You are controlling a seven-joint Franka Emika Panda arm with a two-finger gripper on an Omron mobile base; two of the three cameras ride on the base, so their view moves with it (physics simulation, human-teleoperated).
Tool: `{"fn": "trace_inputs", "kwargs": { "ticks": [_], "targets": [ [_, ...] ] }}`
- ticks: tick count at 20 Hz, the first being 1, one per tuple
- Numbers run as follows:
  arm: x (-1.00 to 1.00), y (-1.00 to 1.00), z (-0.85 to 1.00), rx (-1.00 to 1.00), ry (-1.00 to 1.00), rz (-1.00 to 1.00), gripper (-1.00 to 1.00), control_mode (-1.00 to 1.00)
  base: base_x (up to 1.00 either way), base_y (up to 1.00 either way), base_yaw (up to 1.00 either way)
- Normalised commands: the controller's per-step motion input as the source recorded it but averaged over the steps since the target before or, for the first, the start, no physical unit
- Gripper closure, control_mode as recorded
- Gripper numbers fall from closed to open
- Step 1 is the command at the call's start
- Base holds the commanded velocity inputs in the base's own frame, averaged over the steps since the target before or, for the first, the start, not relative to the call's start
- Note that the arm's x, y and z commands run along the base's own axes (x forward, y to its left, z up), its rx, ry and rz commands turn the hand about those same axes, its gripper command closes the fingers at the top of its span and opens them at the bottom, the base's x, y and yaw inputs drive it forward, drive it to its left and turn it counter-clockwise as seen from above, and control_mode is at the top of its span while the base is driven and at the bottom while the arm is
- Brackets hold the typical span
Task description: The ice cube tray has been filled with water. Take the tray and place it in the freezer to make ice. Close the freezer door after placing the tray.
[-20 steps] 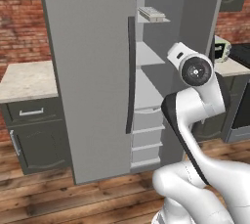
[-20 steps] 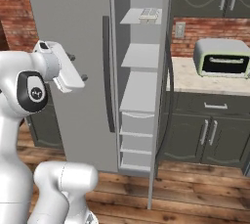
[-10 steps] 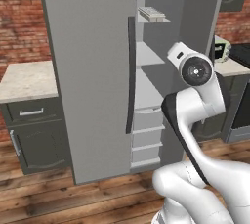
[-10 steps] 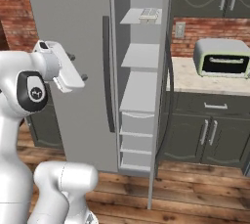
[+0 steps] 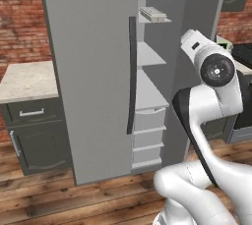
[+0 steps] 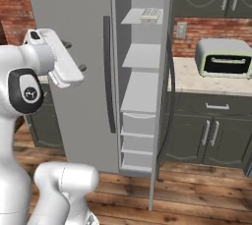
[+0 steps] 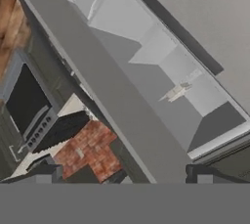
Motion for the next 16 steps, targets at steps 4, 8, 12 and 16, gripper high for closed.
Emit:
{"fn": "trace_inputs", "kwargs": {
  "ticks": [4,8,12,16],
  "targets": [
    [-0.1,-0.59,0.58,0.1,-0.01,0.04,-1.0,-1.0,0.0,0.0,0.0],
    [-0.14,-0.64,0.46,0.11,0.02,0.04,-1.0,-1.0,0.0,0.0,0.0],
    [-0.09,-0.53,0.23,0.12,0.08,0.01,-1.0,-1.0,0.0,0.0,0.0],
    [0.01,-0.49,0.01,0.16,0.05,0.0,-1.0,-1.0,0.0,0.0,0.0]
  ]
}}
